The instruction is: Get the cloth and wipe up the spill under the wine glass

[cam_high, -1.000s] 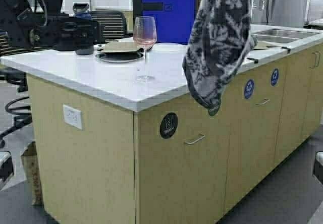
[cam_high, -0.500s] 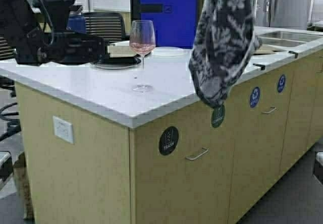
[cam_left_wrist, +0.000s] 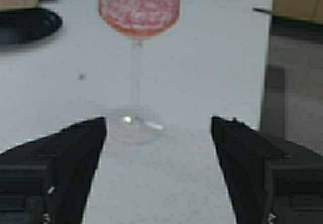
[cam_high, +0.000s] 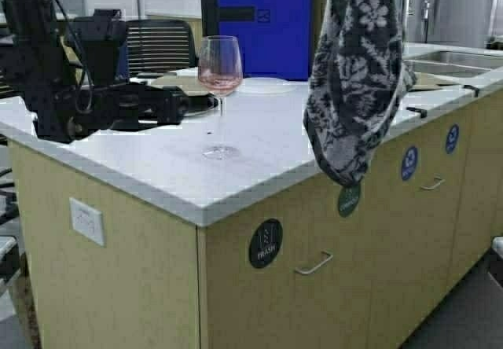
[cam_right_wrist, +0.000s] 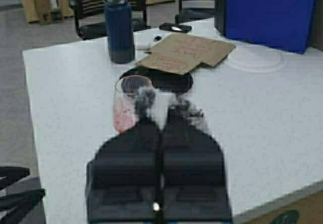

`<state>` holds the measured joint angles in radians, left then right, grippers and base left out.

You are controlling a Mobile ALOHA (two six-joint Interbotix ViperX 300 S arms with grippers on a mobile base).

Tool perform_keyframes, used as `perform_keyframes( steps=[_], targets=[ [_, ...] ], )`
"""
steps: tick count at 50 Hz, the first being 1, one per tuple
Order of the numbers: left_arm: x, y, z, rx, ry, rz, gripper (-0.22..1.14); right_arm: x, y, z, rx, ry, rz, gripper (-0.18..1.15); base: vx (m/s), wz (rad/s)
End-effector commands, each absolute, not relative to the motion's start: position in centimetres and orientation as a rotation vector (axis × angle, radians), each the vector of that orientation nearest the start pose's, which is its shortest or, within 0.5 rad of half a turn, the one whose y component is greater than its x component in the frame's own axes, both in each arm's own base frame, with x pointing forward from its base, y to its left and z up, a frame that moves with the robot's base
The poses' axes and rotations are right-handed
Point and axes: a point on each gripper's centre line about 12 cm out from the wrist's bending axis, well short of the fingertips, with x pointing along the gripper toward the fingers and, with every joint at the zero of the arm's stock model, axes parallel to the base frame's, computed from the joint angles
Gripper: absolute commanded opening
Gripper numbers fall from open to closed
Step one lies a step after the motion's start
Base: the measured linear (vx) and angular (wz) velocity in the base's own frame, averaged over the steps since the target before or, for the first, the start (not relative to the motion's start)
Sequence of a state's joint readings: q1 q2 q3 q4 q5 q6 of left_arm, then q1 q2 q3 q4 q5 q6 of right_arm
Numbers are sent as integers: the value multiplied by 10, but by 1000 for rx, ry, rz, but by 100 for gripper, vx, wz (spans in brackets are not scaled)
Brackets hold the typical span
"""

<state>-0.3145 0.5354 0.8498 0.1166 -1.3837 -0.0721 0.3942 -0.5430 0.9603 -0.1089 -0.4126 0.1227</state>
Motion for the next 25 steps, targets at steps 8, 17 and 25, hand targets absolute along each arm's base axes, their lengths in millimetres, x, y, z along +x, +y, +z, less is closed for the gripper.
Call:
perform_keyframes(
  steps=[8,17,25],
  targets=[
    [362,-144,51,-16,-39,-479,96,265,117,305,34,-36,442,6,17,9],
    [364,-156,39,-7,-30,-515,96,265,116,303,26,-35,441,6,16,9],
    [368,-164,31,-10,-30,-532,96,266,117,304,20,-36,440,6,13,3]
  ],
)
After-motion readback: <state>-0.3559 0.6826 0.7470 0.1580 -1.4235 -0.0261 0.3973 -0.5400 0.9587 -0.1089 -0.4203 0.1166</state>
